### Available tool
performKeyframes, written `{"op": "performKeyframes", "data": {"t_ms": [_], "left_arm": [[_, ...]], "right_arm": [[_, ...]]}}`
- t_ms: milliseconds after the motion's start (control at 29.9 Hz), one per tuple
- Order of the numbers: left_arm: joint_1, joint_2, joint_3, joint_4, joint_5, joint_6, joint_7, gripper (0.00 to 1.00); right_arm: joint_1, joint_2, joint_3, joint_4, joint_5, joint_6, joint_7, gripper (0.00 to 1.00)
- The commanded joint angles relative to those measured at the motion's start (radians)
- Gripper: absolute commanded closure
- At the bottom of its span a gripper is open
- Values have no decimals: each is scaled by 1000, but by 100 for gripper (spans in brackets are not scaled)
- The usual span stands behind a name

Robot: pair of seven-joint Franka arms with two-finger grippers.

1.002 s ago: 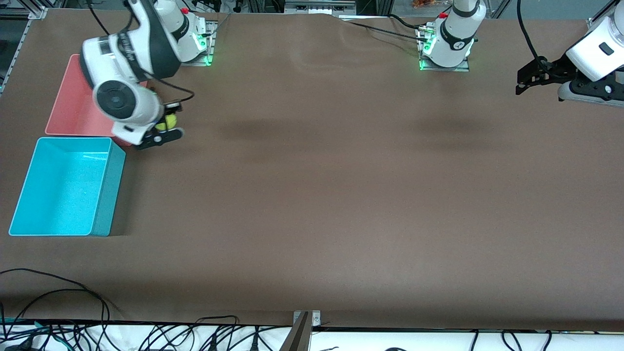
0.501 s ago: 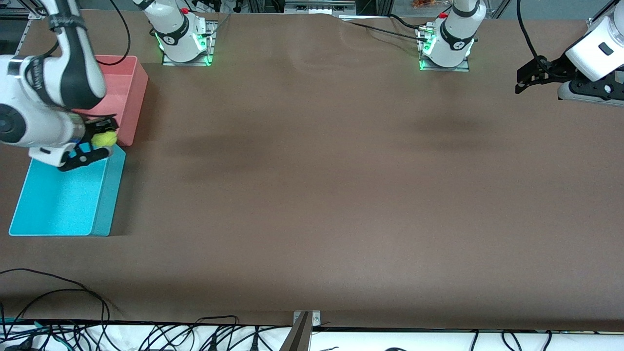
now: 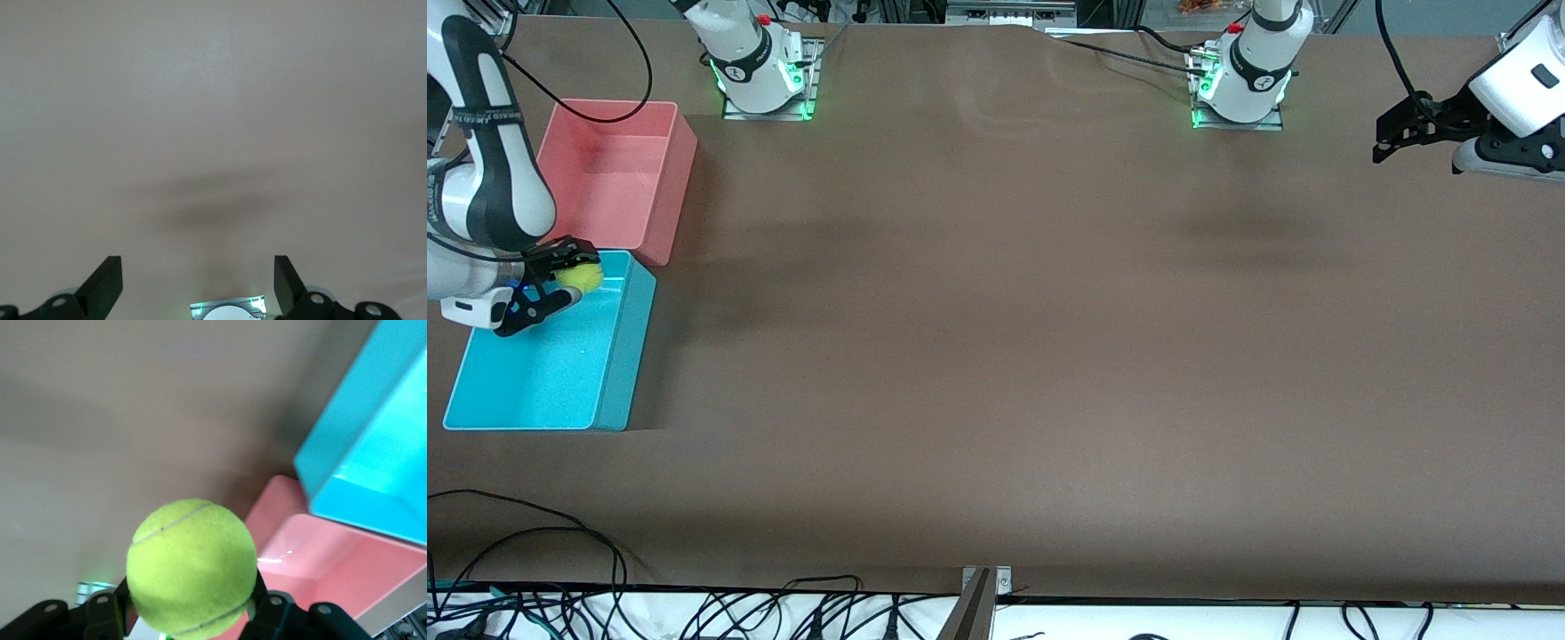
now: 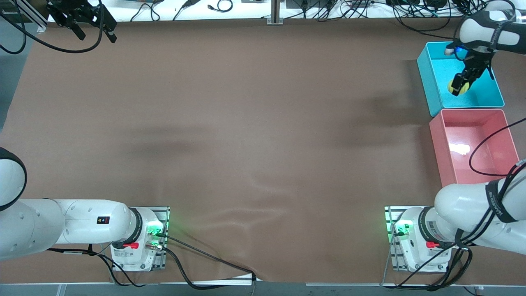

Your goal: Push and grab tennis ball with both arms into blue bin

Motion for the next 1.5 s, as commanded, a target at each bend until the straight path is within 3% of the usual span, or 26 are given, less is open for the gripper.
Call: {"op": "performKeyframes", "data": {"t_ms": [0, 234, 301, 367, 668, 868, 1068, 1336, 1469], "left_arm": [[2, 13, 4, 36, -11, -27, -4, 0], [2, 19, 0, 71, 19, -33, 2, 0], [0, 22, -2, 76, 35, -34, 2, 0], [0, 22, -2, 79, 38, -34, 2, 0], [3, 33, 4, 82, 36, -48, 2, 0], [0, 45, 4, 85, 36, -48, 1, 0], [0, 53, 4, 105, 33, -50, 1, 0], [0, 53, 4, 110, 35, -50, -1, 0], [0, 59, 4, 143, 36, -50, -1, 0]], "right_arm": [[-36, 66, 19, 35, -6, 20, -42, 64], [-65, 118, 19, 37, 2, 41, -55, 58], [-65, 127, 19, 49, 10, 41, -53, 40], [-65, 132, 19, 55, 17, 38, -52, 1], [-63, 129, 22, 87, 18, 10, -53, 0], [-56, 129, 29, 150, 21, -94, -53, 0], [-51, 117, 69, 253, 70, -262, -46, 0], [-50, 101, 153, 461, 67, -494, -39, 0], [-40, 89, 199, 510, 64, -562, -36, 0]]}}
